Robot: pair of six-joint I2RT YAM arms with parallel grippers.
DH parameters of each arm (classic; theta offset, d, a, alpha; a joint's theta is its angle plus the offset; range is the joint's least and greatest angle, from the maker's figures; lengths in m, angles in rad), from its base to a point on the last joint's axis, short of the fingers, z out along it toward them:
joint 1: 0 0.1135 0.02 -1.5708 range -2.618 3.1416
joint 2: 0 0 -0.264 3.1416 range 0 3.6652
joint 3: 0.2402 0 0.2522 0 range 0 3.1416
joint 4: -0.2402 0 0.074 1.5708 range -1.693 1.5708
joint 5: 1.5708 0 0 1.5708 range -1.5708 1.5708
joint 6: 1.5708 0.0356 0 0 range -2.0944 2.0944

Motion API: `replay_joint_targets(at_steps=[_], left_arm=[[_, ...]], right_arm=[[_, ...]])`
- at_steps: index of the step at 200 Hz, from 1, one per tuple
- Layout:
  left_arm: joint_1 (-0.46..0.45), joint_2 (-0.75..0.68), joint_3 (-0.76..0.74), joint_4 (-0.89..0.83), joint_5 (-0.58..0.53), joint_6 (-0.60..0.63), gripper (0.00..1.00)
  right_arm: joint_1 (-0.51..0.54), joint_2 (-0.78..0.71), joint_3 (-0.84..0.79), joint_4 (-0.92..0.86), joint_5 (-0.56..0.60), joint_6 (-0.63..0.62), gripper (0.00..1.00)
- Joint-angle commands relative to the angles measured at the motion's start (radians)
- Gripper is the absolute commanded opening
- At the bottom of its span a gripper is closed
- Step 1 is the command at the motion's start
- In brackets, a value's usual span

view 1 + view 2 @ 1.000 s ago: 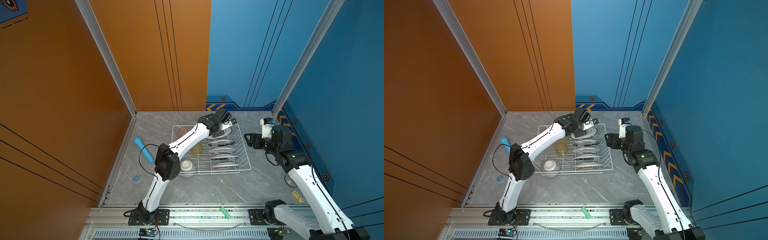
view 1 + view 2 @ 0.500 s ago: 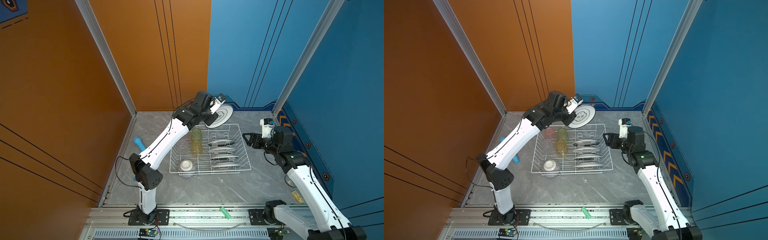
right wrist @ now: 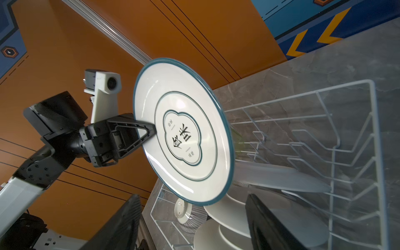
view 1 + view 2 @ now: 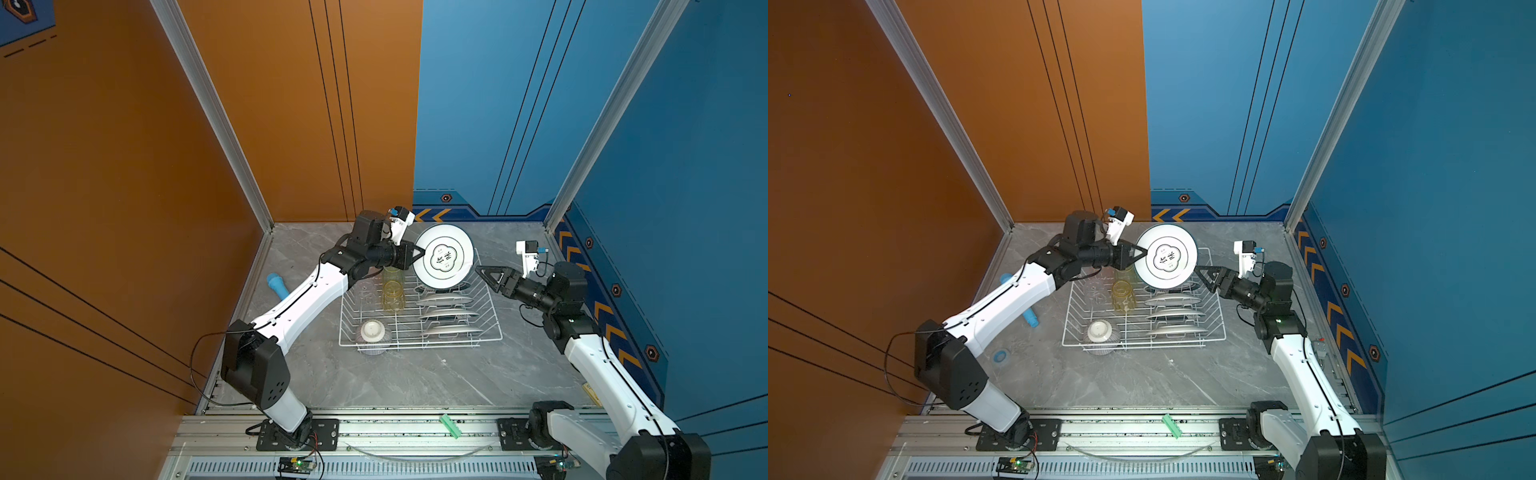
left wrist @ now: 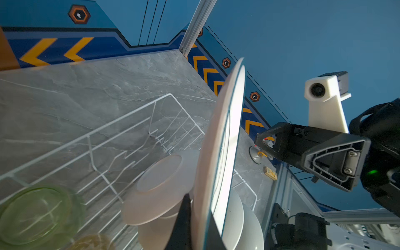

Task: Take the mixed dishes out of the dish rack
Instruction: 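Lift the plate out with the left gripper while the right gripper grasps its rim, then carry the plate with the right gripper and lay it flat on the table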

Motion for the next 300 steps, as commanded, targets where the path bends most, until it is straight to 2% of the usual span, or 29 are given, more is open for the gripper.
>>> replay_joint_targets(at_steps=[1,62,95,117,149,173,197,209,230,239,254,276,300], left_arm=[[0.005,-0.046,-0.03,0.291,0.132,-0.163,0.0],[-0.003,-0.03,-0.06,0.377,0.182,-0.23,0.0],[-0.018,0.003,-0.046,0.379,0.197,-0.241,0.0],[-0.027,0.031,-0.043,0.409,0.211,-0.263,0.0],[-0.046,0.071,-0.03,0.464,0.235,-0.301,0.0],[-0.052,0.092,-0.018,0.464,0.238,-0.306,0.0],[-0.05,0.096,-0.027,0.464,0.231,-0.306,0.0],[-0.049,0.092,-0.034,0.455,0.222,-0.298,0.03],[-0.051,0.071,-0.044,0.381,0.174,-0.235,0.13],[-0.054,0.054,-0.045,0.33,0.142,-0.191,0.23],[-0.062,0.025,-0.038,0.213,0.076,-0.098,0.28],[-0.075,-0.038,-0.042,0.043,-0.076,0.031,0.31],[-0.099,-0.127,-0.08,-0.106,-0.311,0.147,0.31]], right_arm=[[0.005,0.015,-0.019,0.08,-0.04,0.039,0.75],[-0.013,0.015,-0.038,0.093,-0.036,0.049,0.73],[-0.013,0.036,-0.059,0.265,-0.09,0.159,0.64],[-0.013,0.057,-0.066,0.38,-0.11,0.236,0.53],[-0.013,0.098,-0.066,0.508,-0.114,0.322,0.48],[-0.018,0.124,-0.071,0.62,-0.116,0.4,0.29],[-0.029,0.127,-0.068,0.627,-0.112,0.418,0.1],[-0.036,0.124,-0.065,0.61,-0.108,0.415,0.0],[-0.057,0.115,-0.064,0.584,-0.098,0.411,0.0],[-0.074,0.109,-0.062,0.563,-0.095,0.406,0.0],[-0.118,0.093,-0.053,0.491,-0.087,0.378,0.0],[-0.206,0.06,-0.018,0.255,-0.051,0.265,0.0],[-0.275,0.025,0.064,-0.158,0.104,0.007,0.0]])
